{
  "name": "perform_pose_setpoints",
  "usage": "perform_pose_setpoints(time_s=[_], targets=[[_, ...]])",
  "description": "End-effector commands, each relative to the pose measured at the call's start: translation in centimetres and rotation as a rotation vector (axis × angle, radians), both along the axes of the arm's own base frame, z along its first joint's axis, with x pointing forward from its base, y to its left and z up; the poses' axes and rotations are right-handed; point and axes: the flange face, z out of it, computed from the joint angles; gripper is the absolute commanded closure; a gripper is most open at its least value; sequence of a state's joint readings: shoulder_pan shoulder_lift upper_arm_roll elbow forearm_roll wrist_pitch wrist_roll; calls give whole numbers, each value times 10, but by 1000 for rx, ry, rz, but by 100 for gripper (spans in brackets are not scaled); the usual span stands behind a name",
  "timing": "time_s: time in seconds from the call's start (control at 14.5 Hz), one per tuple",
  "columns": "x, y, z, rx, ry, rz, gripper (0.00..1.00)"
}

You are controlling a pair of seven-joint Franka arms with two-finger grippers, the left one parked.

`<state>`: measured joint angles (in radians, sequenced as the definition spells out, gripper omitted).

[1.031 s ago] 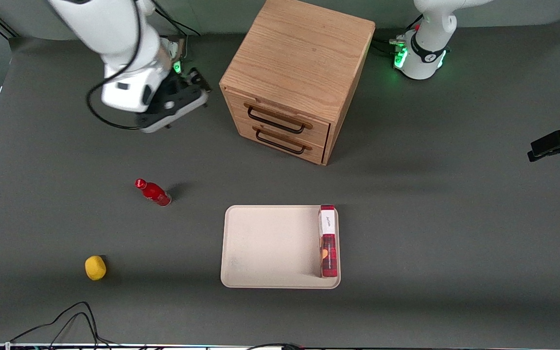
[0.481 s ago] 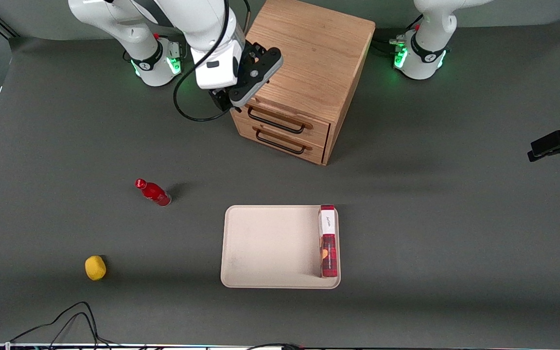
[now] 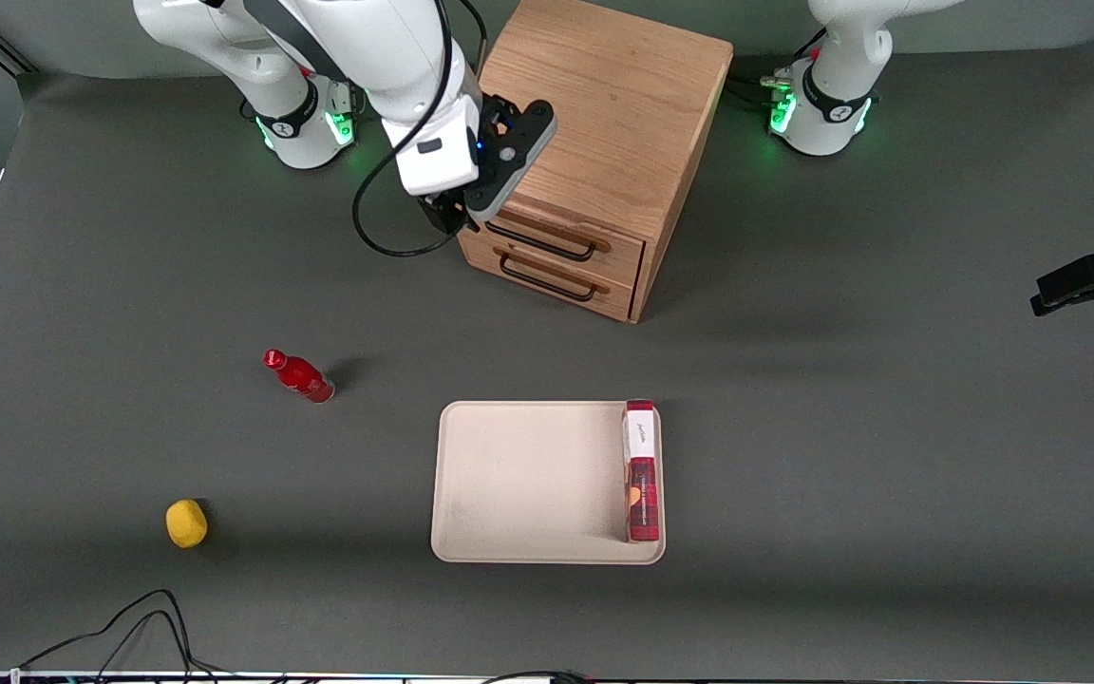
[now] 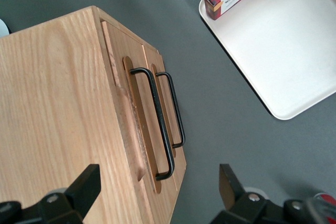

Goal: Open upper drawer

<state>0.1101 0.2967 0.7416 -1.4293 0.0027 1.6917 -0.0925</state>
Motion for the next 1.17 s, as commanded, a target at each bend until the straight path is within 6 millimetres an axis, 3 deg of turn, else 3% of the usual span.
perform_pose_setpoints(time_s=[0.0,0.28,0.41,0.69,1.1], targets=[[9,11,-40,20,37,42,0],[21,13,-80,23,82,104,0],[11,27,-95,23,83,126,0],[10,31,-117,12,57,135,0],[14,30,-133,-9,42,148,0]])
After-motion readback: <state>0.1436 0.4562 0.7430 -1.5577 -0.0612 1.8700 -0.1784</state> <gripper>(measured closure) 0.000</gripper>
